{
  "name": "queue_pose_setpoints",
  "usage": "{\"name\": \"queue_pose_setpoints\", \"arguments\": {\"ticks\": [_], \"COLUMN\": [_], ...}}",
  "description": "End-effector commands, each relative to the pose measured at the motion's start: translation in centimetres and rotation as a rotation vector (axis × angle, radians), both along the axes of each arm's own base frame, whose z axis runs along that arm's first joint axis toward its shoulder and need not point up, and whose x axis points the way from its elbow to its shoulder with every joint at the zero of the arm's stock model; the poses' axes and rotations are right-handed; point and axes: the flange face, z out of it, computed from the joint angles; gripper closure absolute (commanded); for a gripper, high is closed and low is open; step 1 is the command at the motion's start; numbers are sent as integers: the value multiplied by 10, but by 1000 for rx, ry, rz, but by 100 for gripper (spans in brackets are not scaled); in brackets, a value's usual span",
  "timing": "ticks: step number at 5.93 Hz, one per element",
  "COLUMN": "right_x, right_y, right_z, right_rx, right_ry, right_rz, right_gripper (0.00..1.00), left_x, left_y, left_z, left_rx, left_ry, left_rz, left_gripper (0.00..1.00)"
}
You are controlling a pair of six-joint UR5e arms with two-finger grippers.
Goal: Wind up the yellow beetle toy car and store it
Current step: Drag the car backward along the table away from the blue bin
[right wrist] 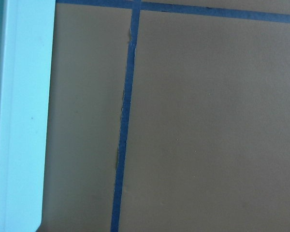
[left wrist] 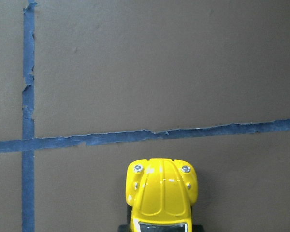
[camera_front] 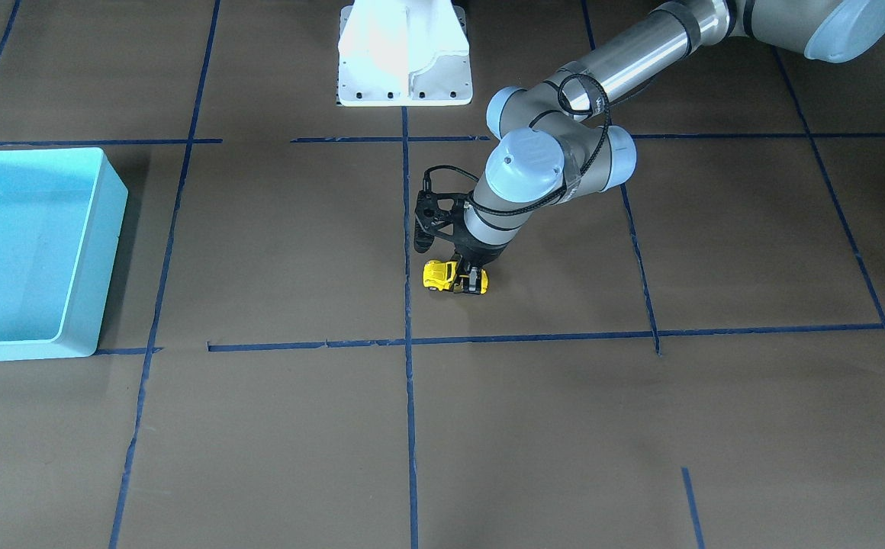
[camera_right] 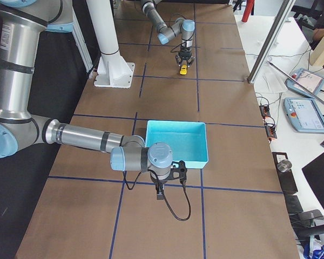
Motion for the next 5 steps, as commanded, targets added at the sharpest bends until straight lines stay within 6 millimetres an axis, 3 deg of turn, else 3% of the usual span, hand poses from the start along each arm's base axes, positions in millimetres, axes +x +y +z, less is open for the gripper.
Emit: {"name": "queue_pose_setpoints", "arguments": {"ticks": [1, 2, 5], "right_x": [0, 0, 0], "right_y": [0, 0, 0], "right_z": [0, 0, 0], "right_rx": [0, 0, 0], "right_ry": [0, 0, 0], "right_rz": [0, 0, 0], "right_gripper": [0, 0, 0], "left_x": [-24, -42, -89], "left_y": [1, -2, 1], "left_z": [24, 36, 117], "left_rx": [-28, -34, -53], "left_ry": [8, 10, 62], "left_rz": [18, 13, 26], "left_gripper": [99, 99, 98]}}
